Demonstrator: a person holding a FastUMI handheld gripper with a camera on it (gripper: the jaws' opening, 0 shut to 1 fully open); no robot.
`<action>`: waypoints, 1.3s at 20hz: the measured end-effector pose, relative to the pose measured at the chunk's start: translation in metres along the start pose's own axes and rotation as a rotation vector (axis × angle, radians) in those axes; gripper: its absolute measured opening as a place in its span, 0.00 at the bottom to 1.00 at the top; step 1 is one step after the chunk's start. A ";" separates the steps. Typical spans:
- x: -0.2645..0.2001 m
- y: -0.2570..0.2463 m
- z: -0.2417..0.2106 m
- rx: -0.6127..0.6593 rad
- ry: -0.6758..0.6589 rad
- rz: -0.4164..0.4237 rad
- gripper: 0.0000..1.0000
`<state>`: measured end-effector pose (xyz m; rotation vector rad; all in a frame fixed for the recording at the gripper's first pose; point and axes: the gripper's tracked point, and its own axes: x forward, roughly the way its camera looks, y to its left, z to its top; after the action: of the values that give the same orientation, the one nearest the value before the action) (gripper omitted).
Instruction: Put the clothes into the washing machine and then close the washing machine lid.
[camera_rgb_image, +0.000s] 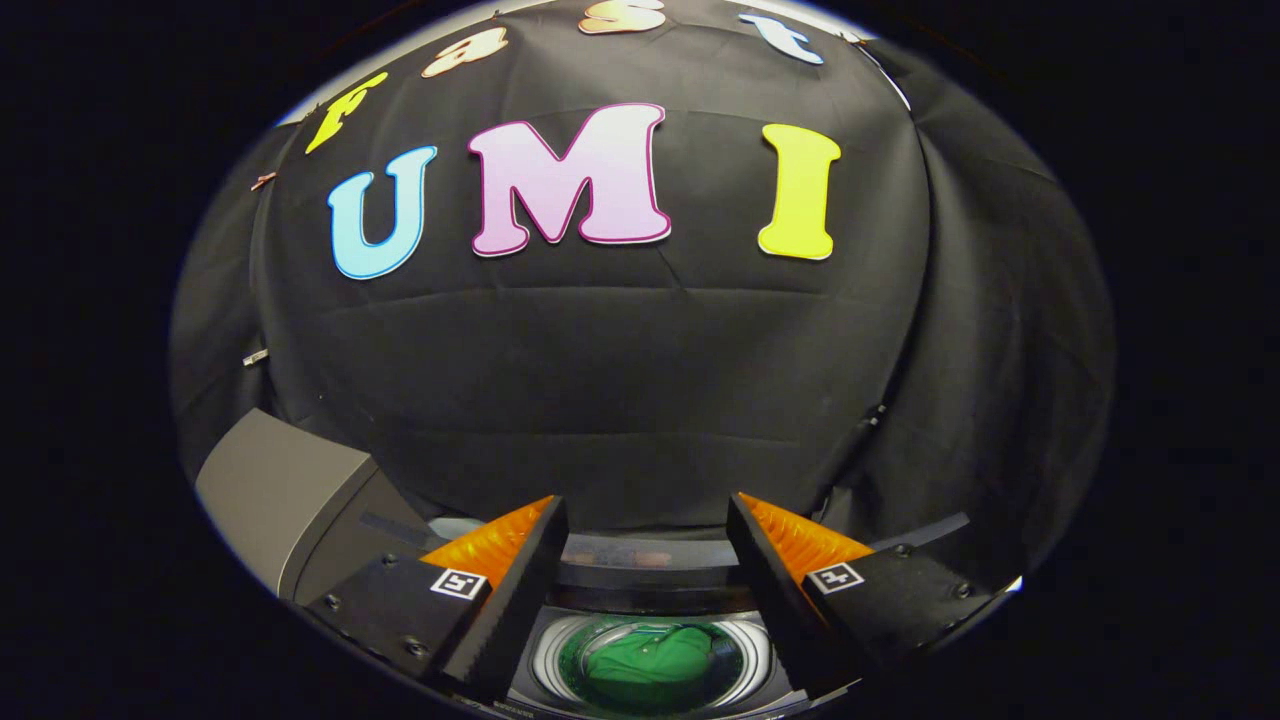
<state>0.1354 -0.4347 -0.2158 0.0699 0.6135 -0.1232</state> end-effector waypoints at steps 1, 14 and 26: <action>-0.005 0.000 -0.003 0.001 0.001 -0.005 1.00; -0.038 0.004 -0.039 -0.018 0.059 -0.022 0.99; -0.064 0.045 -0.042 -0.018 0.051 0.027 0.99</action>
<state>0.0654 -0.3799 -0.2115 0.0644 0.6642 -0.0903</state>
